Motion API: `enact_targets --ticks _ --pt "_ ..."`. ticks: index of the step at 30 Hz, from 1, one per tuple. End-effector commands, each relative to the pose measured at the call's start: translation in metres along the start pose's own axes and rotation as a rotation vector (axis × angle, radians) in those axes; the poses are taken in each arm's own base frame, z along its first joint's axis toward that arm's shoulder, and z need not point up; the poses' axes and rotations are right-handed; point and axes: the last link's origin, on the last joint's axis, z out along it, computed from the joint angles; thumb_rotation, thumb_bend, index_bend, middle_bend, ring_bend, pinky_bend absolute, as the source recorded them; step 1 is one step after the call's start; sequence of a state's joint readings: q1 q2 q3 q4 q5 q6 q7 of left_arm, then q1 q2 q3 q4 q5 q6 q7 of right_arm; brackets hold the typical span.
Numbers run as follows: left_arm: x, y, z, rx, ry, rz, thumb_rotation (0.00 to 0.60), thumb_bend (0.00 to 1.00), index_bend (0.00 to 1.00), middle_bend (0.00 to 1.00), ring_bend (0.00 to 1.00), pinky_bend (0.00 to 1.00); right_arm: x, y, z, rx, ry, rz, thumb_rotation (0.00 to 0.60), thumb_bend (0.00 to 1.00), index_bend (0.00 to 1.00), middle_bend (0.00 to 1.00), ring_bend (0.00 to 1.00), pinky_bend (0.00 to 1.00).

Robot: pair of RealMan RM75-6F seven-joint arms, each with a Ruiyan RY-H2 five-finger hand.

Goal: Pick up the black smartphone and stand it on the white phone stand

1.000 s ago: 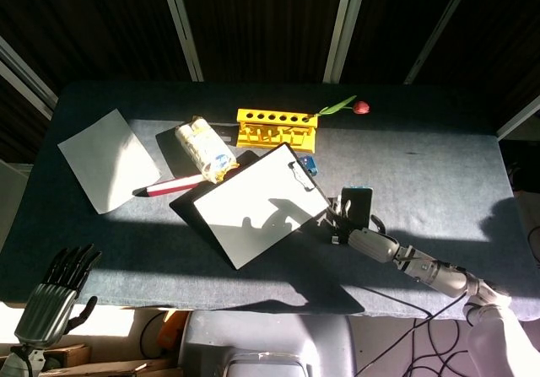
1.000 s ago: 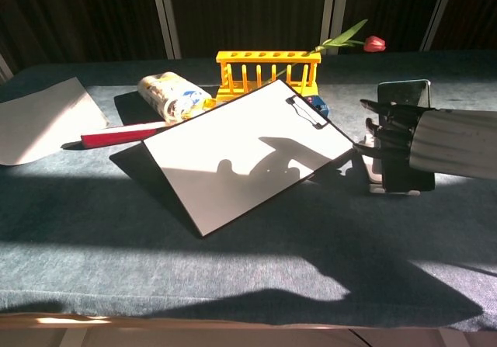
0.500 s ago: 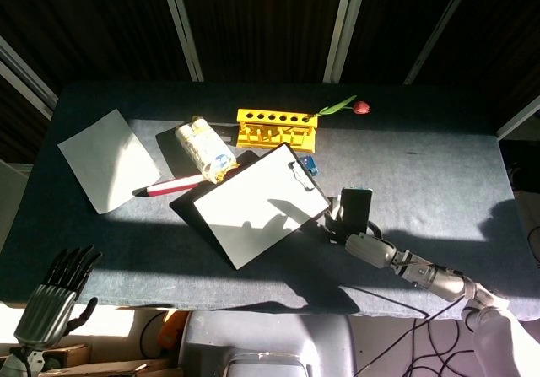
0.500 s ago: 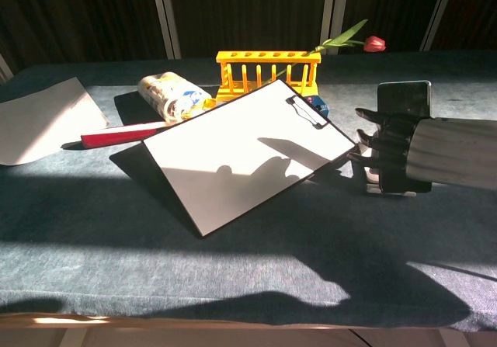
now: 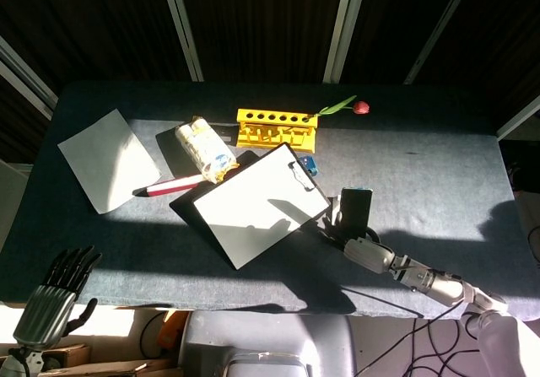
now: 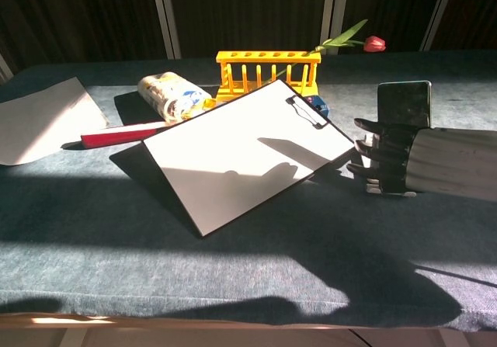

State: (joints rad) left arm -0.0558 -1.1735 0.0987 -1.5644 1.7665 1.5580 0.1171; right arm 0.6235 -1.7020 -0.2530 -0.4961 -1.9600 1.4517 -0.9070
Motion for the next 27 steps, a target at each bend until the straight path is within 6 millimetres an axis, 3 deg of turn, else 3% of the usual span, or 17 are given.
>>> enact_targets --ticks 1,27 --pt "0.000 0.000 0.000 0.001 0.001 0.000 0.600 0.37 0.00 0.00 0.00 0.00 0.001 -0.002 0.000 0.002 -0.001 0.009 0.600 0.36 0.00 0.26 0.32 0.00" --pt "0.002 -0.002 -0.001 0.008 0.004 -0.004 0.600 0.37 0.00 0.00 0.00 0.00 0.010 -0.012 0.019 -0.071 -0.053 0.096 0.600 0.36 0.00 0.26 0.32 0.00"
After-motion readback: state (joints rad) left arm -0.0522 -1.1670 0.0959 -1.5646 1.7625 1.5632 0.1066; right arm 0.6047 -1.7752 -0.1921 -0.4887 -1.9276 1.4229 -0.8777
